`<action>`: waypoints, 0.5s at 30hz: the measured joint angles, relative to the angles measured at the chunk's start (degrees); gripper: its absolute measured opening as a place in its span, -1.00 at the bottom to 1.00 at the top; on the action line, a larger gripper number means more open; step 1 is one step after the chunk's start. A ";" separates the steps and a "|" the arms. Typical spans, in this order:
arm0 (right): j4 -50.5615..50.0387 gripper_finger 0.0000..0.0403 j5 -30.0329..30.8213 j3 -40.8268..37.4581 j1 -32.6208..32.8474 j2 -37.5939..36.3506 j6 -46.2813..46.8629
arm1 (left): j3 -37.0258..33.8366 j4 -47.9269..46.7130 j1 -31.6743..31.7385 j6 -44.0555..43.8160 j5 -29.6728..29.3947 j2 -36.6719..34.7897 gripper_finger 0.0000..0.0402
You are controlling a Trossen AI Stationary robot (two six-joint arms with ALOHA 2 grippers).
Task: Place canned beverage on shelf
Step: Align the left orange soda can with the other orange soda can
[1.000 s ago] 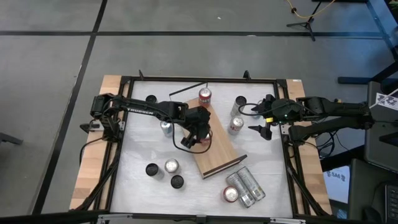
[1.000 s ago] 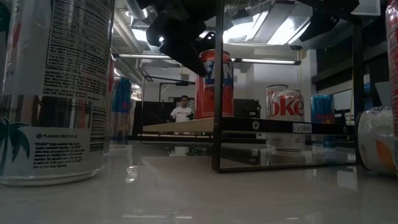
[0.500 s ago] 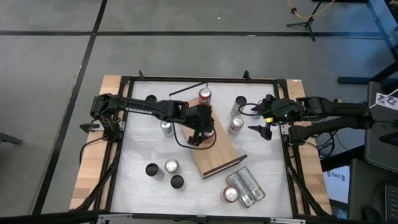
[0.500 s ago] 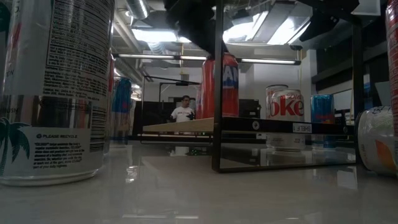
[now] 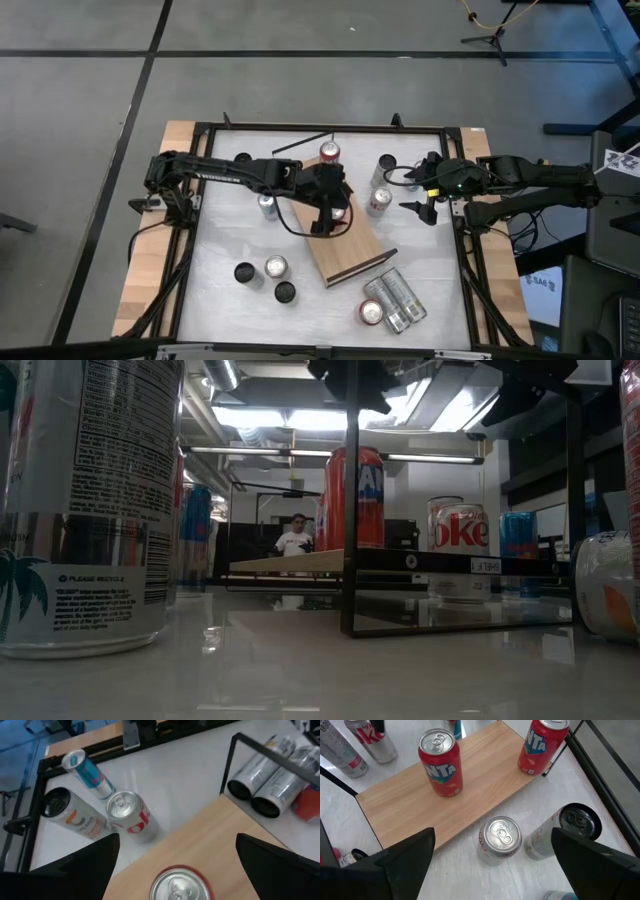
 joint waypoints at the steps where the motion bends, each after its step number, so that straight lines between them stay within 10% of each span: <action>1: 0.00 0.95 0.00 0.00 -0.02 0.00 0.00 | 0.00 0.06 -0.29 0.00 0.15 0.00 0.95; 15: 0.00 0.95 0.00 0.00 -0.01 0.00 0.00 | 0.00 0.04 -6.17 -5.79 -4.21 0.00 0.95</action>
